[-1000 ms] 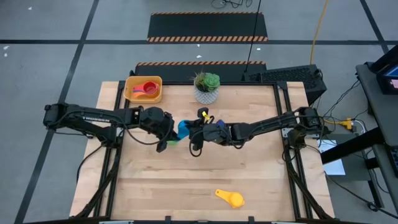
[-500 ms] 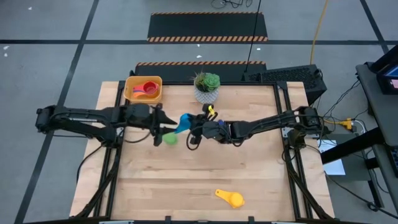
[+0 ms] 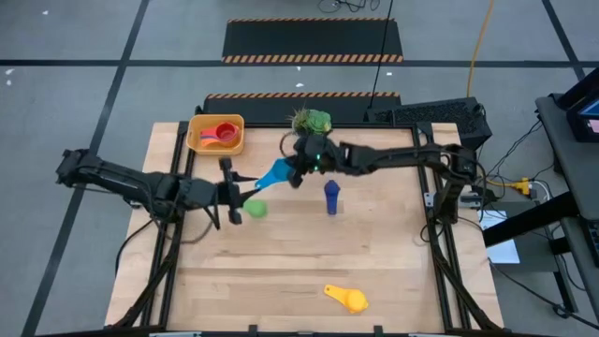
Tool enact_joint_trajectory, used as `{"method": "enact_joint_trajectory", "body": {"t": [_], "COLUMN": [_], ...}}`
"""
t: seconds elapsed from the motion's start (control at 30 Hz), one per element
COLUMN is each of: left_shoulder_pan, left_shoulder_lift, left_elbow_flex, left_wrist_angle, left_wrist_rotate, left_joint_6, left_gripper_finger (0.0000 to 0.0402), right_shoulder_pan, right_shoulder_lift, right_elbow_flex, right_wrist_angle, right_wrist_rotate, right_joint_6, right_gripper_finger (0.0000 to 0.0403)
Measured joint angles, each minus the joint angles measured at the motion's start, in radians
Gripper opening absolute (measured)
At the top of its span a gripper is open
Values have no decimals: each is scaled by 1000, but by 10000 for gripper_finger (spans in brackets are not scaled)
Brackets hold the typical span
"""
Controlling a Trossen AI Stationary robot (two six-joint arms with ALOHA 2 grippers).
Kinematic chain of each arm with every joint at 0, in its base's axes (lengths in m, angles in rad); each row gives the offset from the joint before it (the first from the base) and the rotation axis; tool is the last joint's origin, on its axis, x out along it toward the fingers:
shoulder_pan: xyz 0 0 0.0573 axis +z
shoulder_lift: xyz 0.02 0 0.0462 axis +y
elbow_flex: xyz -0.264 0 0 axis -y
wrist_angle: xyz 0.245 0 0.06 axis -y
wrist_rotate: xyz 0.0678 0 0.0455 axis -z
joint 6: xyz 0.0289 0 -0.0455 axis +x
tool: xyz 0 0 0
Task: Nest measuring cups in basket
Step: Stack the light blue measuring cup on top of the dark orange measuring cup in the yellow bin
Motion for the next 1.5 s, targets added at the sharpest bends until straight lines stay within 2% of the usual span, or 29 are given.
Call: {"method": "enact_joint_trajectory", "body": {"t": [0.17, 0.3, 0.37, 0.47, 0.53, 0.6, 0.8, 1.13, 1.4, 1.5], "left_shoulder_pan": [-81, -108, -110, -109, -108, -105, -89, -111, -177, -234], "left_shoulder_lift": [118, 211, 250, 303, 323, 334, 331, 326, 304, 259], "left_elbow_flex": [0, 0, 0, 0, 0, 0, 0, 0, 0, 0], "left_wrist_angle": [50, 88, 89, 139, 156, 167, 184, 266, 285, 269], "left_wrist_rotate": [-181, -290, -323, -431, -480, -484, -487, -505, -505, -420], "left_joint_6": [162, 267, 301, 360, 403, 416, 428, 552, 664, 712], "left_gripper_finger": [152, 184, 208, 239, 248, 245, 184, 14, 7, 11], "right_shoulder_pan": [-95, -148, -162, -169, -168, -166, -149, -135, -109, -105], "right_shoulder_lift": [0, 0, 0, 0, 0, 0, 0, 0, -14, -44], "right_elbow_flex": [0, 0, 0, 0, 0, 0, 0, 0, 0, 1], "right_wrist_angle": [-57, -55, -43, -18, -13, -14, 16, 24, 24, 17], "right_wrist_rotate": [-163, -299, -336, -389, -407, -418, -485, -537, -571, -679], "right_joint_6": [82, 135, 152, 173, 178, 179, 207, 224, 153, 112], "right_gripper_finger": [16, 13, 15, 15, 14, 14, 14, 17, 63, 89]}}
